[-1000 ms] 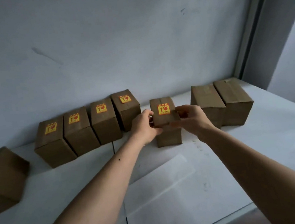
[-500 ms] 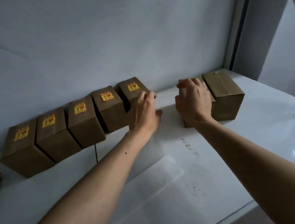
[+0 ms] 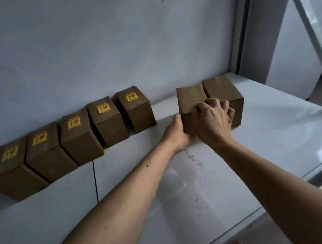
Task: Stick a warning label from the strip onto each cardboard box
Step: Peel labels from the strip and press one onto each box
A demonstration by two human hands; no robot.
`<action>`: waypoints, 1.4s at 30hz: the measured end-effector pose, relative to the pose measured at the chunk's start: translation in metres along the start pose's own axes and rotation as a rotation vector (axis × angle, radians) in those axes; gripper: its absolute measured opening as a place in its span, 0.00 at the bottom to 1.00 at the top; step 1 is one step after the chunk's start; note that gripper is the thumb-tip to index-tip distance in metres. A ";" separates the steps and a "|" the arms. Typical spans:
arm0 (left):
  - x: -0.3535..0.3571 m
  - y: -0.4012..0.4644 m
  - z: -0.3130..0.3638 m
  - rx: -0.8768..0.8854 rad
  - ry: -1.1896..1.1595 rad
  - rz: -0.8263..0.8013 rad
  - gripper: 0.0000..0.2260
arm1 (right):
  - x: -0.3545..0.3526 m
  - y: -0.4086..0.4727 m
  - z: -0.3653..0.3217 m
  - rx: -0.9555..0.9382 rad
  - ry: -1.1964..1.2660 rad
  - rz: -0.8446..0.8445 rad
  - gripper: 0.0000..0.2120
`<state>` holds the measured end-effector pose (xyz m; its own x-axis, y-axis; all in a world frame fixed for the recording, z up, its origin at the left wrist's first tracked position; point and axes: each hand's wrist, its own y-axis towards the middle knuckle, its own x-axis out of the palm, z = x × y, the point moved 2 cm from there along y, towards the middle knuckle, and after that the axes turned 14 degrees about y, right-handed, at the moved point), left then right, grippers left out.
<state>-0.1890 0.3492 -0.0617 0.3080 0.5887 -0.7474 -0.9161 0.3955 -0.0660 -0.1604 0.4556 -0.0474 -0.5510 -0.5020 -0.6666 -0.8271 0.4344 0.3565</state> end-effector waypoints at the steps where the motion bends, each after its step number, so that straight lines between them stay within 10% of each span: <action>1: 0.000 -0.002 0.000 0.000 -0.001 0.012 0.31 | 0.001 -0.002 -0.001 0.002 0.020 0.006 0.18; 10: 0.000 0.010 -0.005 -0.112 -0.033 0.079 0.34 | -0.037 0.032 0.019 0.117 0.118 0.249 0.23; 16: 0.008 0.025 0.002 -0.137 -0.013 0.020 0.38 | -0.035 0.058 0.066 0.480 0.333 -0.005 0.25; 29: -0.056 -0.099 -0.029 -0.194 -0.009 0.378 0.39 | -0.028 -0.042 -0.036 0.354 0.697 0.239 0.22; 42: -0.131 -0.258 -0.164 -0.501 0.201 0.647 0.41 | 0.085 -0.175 -0.165 0.279 0.826 -0.108 0.26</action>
<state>-0.0353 0.0540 -0.0553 -0.3254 0.4363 -0.8389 -0.9164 -0.3642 0.1661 -0.0805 0.2132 -0.0580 -0.4648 -0.8846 0.0377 -0.8815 0.4663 0.0739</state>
